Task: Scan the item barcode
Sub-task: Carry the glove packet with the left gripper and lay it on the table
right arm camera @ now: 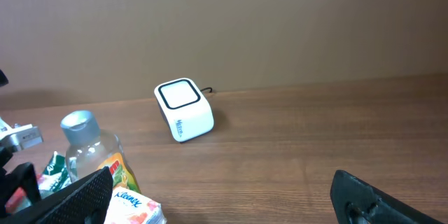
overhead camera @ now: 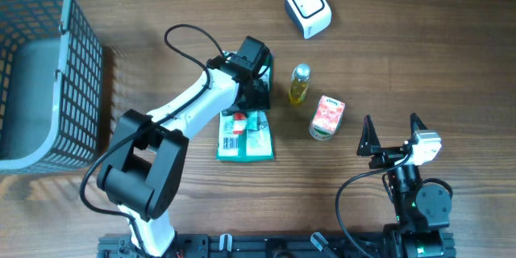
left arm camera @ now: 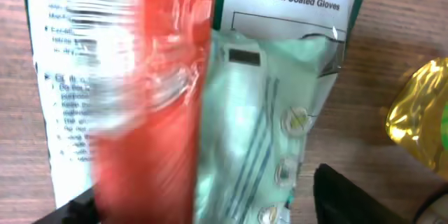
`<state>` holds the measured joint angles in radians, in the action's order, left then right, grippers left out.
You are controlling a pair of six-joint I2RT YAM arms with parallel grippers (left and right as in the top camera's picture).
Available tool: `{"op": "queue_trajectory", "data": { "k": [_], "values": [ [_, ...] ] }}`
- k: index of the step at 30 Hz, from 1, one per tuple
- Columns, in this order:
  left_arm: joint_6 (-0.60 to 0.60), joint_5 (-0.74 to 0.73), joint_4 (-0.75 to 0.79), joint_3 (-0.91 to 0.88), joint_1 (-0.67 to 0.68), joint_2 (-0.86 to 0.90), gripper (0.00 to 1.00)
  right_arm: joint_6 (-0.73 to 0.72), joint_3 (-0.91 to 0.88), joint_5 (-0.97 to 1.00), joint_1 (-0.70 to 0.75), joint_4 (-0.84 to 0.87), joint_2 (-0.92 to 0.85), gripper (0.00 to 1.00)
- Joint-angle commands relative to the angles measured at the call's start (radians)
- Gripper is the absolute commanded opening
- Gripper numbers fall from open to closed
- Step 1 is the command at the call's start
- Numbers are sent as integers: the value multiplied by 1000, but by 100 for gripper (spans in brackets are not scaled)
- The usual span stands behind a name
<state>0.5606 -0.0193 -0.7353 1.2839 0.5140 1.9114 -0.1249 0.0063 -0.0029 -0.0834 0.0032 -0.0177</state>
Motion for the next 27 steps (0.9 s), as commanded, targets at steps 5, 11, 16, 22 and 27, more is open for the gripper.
{"op": "queue_trajectory", "data": {
  "k": [5, 11, 16, 22, 27],
  "values": [
    [-60, 17, -24, 11, -22, -117, 100, 17, -1, 5, 4, 3, 4, 100],
    [-112, 121, -78, 11, -27, -129, 100, 18, -1, 5, 4, 3, 4, 100],
    [-111, 151, -133, 11, -102, -129, 100, 17, -1, 5, 4, 3, 4, 100],
    [-212, -47, -140, 11, -282, -129, 100, 18, -1, 5, 4, 3, 4, 100],
    [-282, -133, -157, 10, -384, -129, 94, 17, -1, 5, 4, 3, 4, 100]
  ]
}}
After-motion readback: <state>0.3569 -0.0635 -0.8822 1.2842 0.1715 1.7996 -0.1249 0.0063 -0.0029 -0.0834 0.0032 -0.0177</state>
